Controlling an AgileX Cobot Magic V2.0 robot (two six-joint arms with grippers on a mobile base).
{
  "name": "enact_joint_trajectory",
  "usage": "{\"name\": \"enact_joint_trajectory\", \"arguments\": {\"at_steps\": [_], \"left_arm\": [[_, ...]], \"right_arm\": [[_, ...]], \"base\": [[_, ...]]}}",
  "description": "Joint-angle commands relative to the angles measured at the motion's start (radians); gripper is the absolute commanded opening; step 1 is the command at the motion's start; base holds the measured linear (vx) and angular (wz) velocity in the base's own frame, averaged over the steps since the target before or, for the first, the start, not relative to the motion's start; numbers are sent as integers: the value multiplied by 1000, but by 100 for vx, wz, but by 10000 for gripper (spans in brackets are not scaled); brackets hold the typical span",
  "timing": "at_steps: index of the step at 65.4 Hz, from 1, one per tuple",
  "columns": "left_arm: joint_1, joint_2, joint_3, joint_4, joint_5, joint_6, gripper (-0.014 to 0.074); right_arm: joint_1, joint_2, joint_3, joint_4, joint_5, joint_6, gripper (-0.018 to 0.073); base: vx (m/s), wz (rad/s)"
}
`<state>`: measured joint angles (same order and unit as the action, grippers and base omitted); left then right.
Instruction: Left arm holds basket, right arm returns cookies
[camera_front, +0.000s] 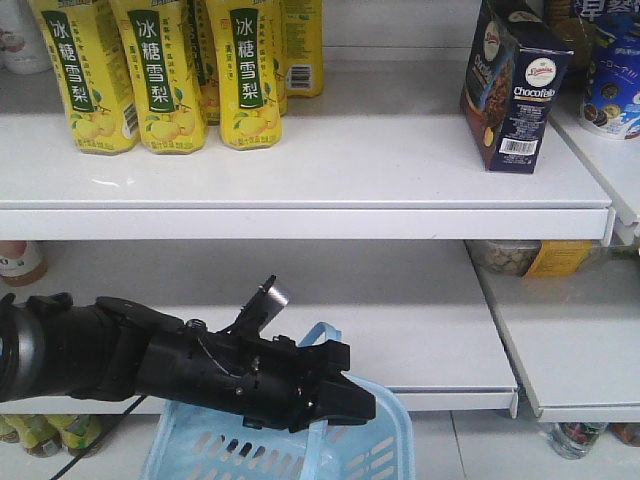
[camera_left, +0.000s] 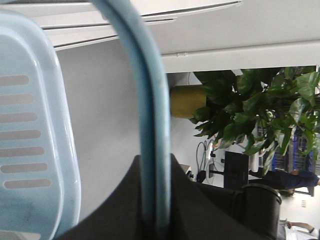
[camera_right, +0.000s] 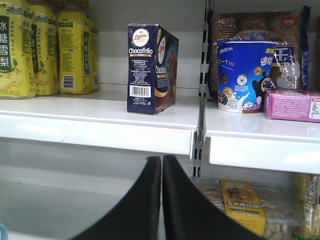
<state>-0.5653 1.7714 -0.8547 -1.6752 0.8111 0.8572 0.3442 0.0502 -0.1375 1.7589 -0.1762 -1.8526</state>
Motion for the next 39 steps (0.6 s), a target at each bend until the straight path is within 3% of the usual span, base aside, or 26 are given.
{"name": "enact_joint_trajectory", "arguments": {"at_steps": [1, 10, 21, 32, 39], "left_arm": [[-22, -71, -22, 0, -16, 47, -6], [-85, -192, 32, 50, -162, 47, -6], [-155, -359, 118, 55, -343, 47, -6], [-176, -501, 214, 78, -462, 47, -6], [-176, -607, 273, 200, -514, 47, -6]], "right_arm": [[-1, 10, -30, 19, 31, -8, -9], [-1, 10, -30, 19, 30, -8, -9], [-1, 10, -30, 19, 30, -8, -9], [-1, 10, -30, 19, 30, -8, -9], [-1, 10, -30, 19, 30, -8, -9]], "base": [[0, 0], [0, 0], [0, 0], [0, 0], [0, 0]]}}
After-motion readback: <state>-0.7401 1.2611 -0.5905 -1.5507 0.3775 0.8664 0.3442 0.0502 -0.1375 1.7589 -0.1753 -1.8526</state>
